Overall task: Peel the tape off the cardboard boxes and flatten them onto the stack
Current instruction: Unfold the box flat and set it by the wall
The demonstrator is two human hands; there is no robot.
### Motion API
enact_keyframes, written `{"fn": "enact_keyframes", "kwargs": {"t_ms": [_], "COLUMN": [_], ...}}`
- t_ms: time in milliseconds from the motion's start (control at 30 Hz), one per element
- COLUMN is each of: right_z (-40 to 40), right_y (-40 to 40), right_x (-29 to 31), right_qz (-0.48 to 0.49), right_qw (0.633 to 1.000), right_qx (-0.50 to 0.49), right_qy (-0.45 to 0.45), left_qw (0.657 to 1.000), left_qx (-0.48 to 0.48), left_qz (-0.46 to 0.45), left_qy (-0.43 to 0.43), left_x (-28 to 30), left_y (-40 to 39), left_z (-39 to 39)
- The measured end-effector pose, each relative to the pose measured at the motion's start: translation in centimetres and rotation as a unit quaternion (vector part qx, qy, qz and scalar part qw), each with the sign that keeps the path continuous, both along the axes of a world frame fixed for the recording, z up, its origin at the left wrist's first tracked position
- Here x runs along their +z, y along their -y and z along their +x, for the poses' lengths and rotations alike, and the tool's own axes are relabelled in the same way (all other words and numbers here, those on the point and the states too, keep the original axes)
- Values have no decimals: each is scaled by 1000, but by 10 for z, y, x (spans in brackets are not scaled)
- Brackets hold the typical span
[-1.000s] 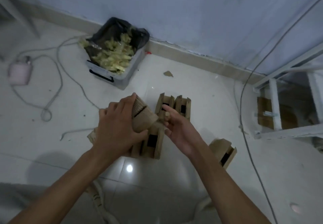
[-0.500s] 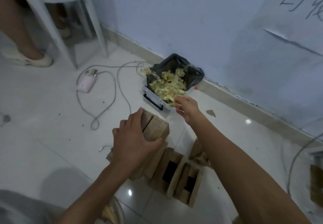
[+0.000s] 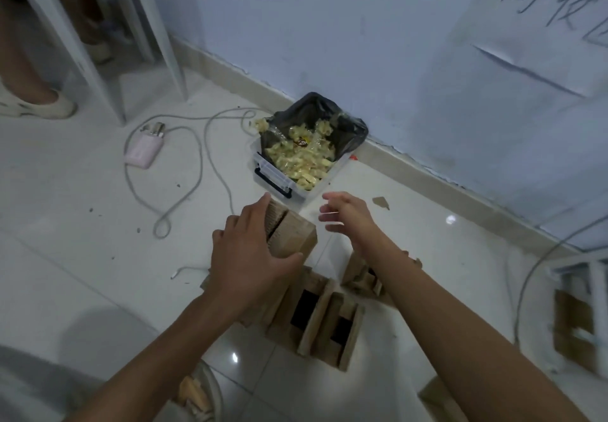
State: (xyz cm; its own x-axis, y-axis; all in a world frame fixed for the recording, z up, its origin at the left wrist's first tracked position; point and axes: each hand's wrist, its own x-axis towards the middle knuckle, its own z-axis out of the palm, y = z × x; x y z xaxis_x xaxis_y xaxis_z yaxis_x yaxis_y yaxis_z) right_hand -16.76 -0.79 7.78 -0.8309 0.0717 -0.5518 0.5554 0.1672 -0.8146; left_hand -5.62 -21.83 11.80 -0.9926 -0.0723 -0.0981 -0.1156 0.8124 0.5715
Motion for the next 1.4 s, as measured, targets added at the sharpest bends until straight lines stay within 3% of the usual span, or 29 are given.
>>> {"fn": "enact_keyframes", "kwargs": {"t_ms": [67,167,333,467,633,733,900,1100,1167,1233,1300,1367,1400], "right_z": [24,58,114,153,189,208,234,253,257,258,256,250,246], "right_y": [-18,-42,-76,-103,-136,-163,-193,-210,-216,-219,-211,-188,-173], "right_x": [5,13,29,29,33,37,51,83,92,109,129,149,157], "right_qz": [79,106,82,-5,-7,58,174,73,106,285,485,565,577], "right_qw": [996,993,994,999,1000,998,982,996,993,956,853,769,750], "right_qx": [29,21,72,33,-19,-31,-73,-49,-32,36,142,228,252], "right_qy": [-36,-55,9,20,-10,-19,-11,-18,-29,-66,-128,-192,-203], "left_qw": [1000,999,996,989,975,970,965,962,953,943,942,943,944], "left_qx": [-15,-32,-49,-126,-221,-236,-224,-156,-118,-123,-163,-192,-203], "left_qz": [-4,-21,-78,-78,-16,47,137,206,254,278,261,245,236], "left_qy": [3,-2,-9,-31,-29,-15,17,84,116,137,130,115,107], "left_x": [-1,-3,-1,1,-5,-2,19,54,73,93,111,122,126], "left_y": [-17,-43,-94,-152,-177,-198,-224,-202,-184,-170,-167,-169,-170], "left_z": [-2,-6,-4,14,24,36,48,49,46,47,53,57,58]}}
